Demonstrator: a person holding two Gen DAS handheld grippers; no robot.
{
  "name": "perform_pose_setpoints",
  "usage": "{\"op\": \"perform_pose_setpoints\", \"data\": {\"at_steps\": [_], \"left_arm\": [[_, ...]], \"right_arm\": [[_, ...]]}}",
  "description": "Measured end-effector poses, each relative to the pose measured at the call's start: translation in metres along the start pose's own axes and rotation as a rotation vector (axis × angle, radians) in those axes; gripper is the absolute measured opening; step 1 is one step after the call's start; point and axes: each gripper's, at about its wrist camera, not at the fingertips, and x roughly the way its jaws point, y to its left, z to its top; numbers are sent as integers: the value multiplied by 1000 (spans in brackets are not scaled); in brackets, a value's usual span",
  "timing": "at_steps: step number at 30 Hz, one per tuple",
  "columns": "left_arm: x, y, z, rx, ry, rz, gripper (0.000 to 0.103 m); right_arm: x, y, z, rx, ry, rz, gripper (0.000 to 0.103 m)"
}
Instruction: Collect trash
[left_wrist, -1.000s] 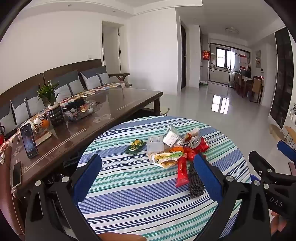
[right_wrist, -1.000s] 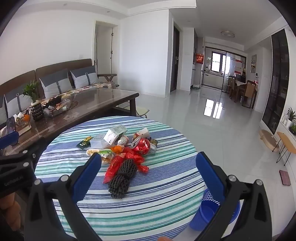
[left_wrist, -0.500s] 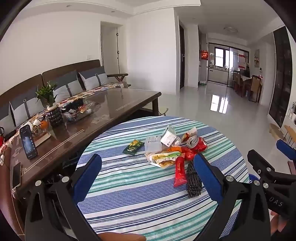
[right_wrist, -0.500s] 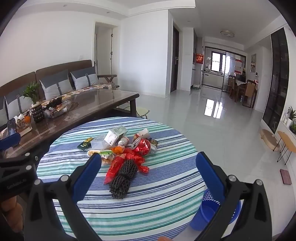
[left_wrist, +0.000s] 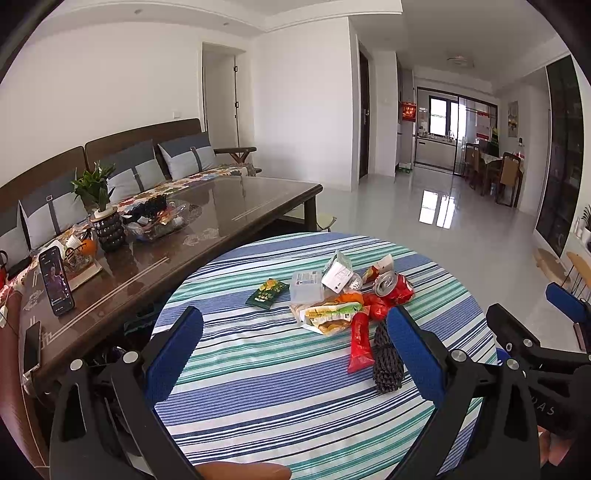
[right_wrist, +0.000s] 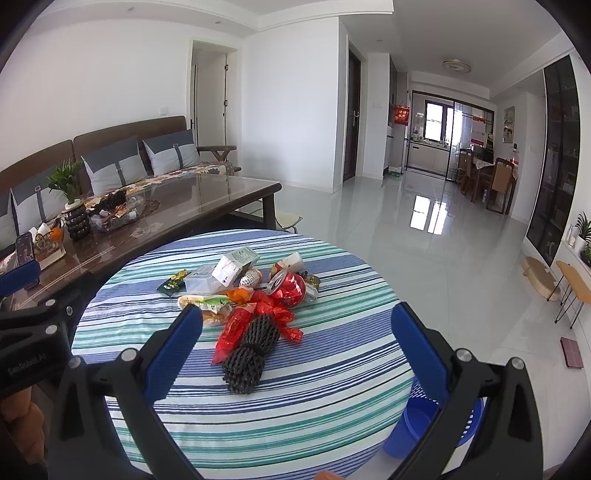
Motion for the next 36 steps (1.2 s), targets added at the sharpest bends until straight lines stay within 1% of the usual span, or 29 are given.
{"op": "perform_pose_setpoints", "data": {"at_steps": [36], "left_arm": [[3, -2, -5, 1, 4, -5, 99]], "right_arm": [[-2, -1, 0, 4, -3, 4, 98]]}}
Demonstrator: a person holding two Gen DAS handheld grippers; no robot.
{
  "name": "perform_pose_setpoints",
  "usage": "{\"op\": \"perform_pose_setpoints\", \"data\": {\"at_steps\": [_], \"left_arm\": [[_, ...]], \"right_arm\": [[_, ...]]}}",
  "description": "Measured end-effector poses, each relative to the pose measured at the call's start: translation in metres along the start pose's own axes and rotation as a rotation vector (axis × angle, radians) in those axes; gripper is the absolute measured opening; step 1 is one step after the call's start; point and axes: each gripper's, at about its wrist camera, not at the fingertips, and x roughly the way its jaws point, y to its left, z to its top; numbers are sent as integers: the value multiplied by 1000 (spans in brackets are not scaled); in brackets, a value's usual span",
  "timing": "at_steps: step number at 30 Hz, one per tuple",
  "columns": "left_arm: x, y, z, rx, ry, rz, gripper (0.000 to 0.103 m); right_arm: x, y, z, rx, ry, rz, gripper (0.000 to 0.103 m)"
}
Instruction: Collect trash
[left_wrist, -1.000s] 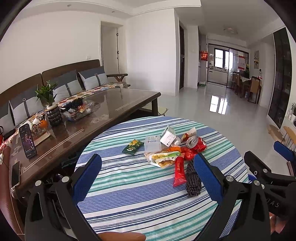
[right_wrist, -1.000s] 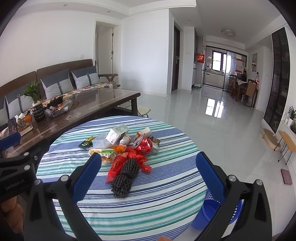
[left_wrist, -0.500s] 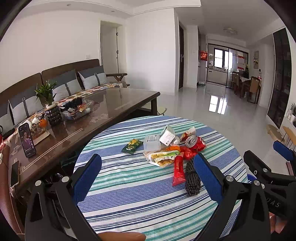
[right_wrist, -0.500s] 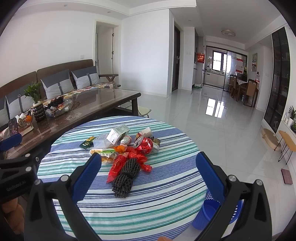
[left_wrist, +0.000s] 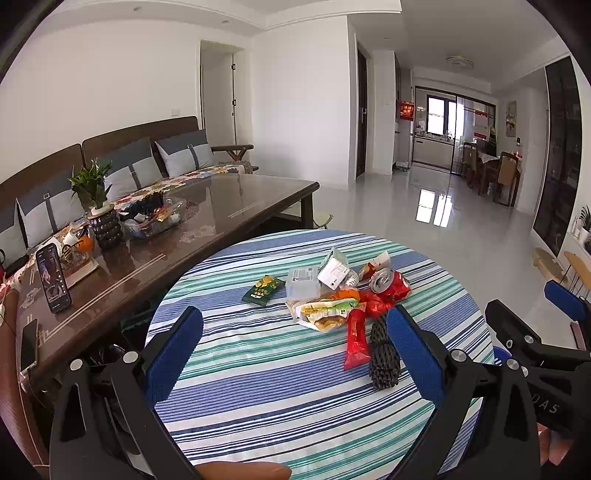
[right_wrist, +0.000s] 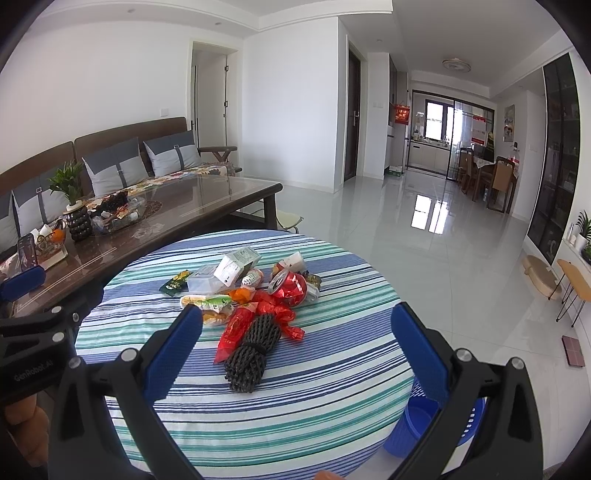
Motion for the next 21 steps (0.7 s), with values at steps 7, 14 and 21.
{"op": "perform_pose_setpoints", "data": {"at_steps": [7, 14, 21], "left_arm": [[0, 0, -1, 0, 2, -2, 99], [0, 0, -1, -1, 2, -1, 99], [0, 0, 0, -1, 3, -2, 99]], "right_arm": [[0, 0, 0, -1, 1, 0, 98], [-1, 0, 0, -1, 0, -1, 98], [0, 0, 0, -1, 2, -1, 98]]}}
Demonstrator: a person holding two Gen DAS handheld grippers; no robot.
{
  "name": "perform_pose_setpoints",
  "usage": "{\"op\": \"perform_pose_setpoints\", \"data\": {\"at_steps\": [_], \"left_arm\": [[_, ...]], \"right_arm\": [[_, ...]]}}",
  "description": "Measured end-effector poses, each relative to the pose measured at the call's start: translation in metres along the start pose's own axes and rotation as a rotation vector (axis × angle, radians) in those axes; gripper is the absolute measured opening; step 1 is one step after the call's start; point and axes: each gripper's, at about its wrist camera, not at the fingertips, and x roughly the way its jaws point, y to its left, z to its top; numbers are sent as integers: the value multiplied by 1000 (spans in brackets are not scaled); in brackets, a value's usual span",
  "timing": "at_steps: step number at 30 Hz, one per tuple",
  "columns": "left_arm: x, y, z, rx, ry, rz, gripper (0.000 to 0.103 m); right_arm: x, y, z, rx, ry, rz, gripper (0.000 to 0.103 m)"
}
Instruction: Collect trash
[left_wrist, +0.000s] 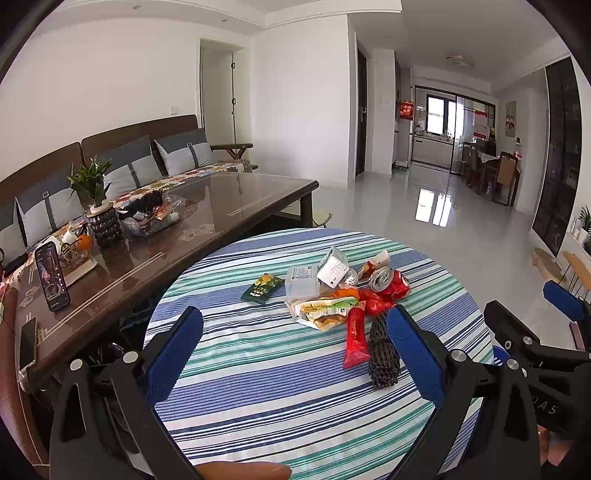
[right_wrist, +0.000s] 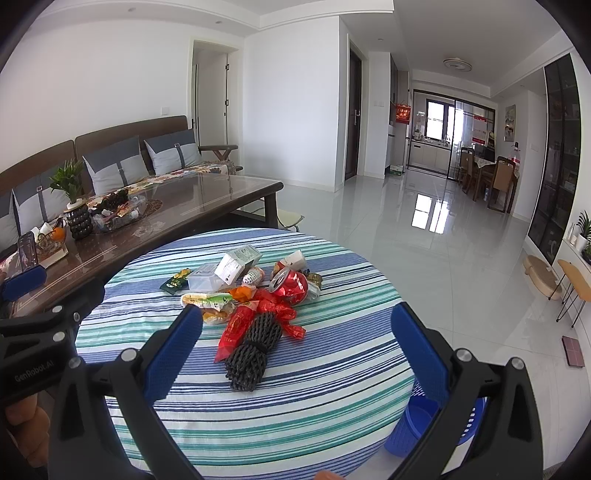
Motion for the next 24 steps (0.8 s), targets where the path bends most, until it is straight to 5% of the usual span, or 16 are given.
{"op": "perform_pose_setpoints", "data": {"at_steps": [24], "left_arm": [[1, 1, 0, -3, 9, 3, 99]], "right_arm": [[1, 1, -1, 0, 5, -2, 98]]}}
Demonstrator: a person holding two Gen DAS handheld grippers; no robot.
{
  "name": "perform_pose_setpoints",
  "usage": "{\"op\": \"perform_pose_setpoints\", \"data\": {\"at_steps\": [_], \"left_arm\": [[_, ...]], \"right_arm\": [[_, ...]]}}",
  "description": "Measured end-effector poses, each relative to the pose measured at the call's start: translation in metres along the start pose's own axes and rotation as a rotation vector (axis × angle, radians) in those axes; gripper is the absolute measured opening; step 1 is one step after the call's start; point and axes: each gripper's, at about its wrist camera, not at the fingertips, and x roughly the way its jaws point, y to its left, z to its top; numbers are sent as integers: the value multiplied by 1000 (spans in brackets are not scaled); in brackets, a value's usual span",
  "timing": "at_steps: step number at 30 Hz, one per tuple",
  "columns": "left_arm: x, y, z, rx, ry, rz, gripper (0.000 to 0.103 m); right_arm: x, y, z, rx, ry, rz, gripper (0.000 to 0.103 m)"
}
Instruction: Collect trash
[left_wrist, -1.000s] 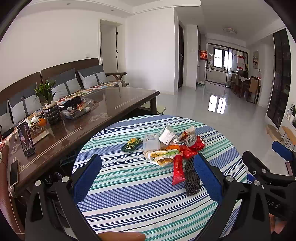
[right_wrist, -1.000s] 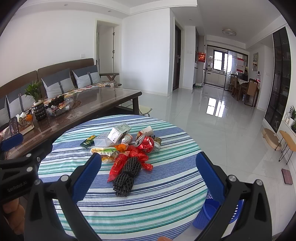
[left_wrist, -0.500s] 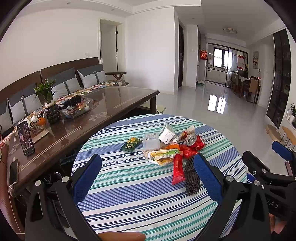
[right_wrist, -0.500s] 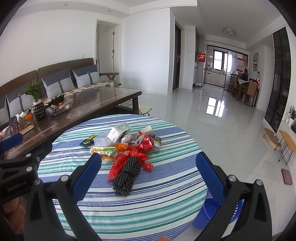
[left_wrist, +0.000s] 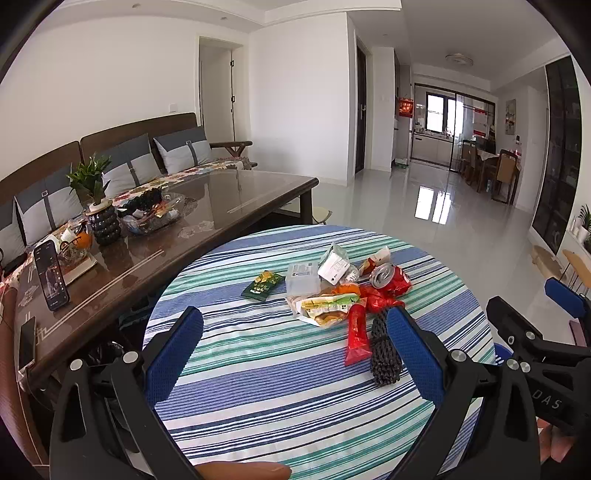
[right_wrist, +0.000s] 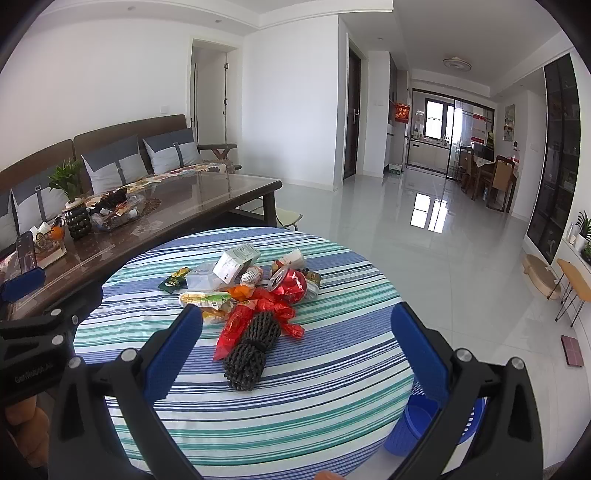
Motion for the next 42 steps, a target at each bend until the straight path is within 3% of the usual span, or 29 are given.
{"op": "perform_pose_setpoints", "data": {"at_steps": [14, 42], "left_arm": [[5, 2, -13, -8, 24, 4, 99], [10, 5, -7, -9, 40, 3, 99]], "right_arm": [[8, 1, -8, -3, 22, -4, 98], [11, -2, -10, -4, 31, -10, 98]]}}
